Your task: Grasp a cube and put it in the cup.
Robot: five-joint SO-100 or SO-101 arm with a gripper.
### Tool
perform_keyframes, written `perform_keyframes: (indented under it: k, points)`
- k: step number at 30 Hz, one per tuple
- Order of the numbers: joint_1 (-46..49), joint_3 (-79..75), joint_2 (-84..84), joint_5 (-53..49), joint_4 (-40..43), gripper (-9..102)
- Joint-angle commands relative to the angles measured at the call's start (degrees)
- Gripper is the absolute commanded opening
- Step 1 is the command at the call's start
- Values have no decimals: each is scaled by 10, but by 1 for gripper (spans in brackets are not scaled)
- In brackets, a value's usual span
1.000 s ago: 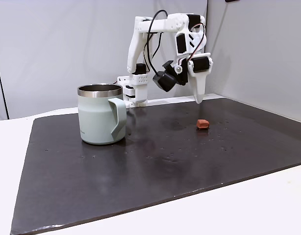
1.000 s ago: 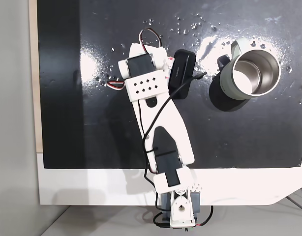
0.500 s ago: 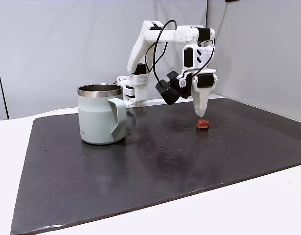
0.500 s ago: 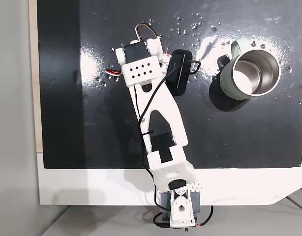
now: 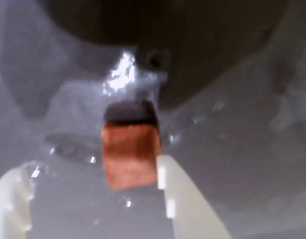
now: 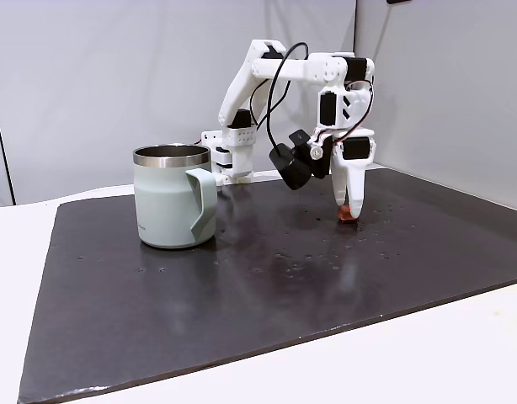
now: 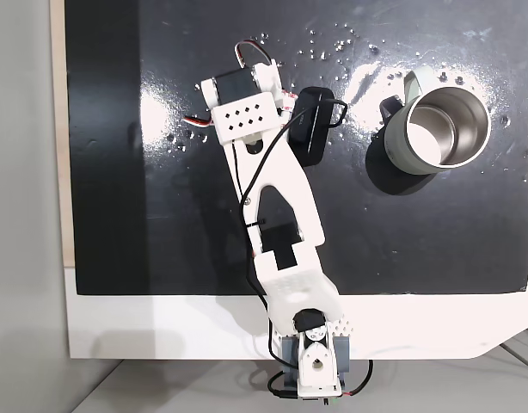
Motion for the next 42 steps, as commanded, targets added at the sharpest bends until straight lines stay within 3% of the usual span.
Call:
perform_keyframes:
  k: [1, 19, 24, 27, 36, 42]
  points:
    - [-7, -51, -7, -5, 14, 27]
    - [-4, -69, -62, -11, 25, 23]
    - [4, -69, -65, -7, 25, 6]
    - [5, -71, -65, -6, 27, 2]
    - [8, -74, -29, -4, 41, 1]
    - [19, -117, 66, -16, 95, 1]
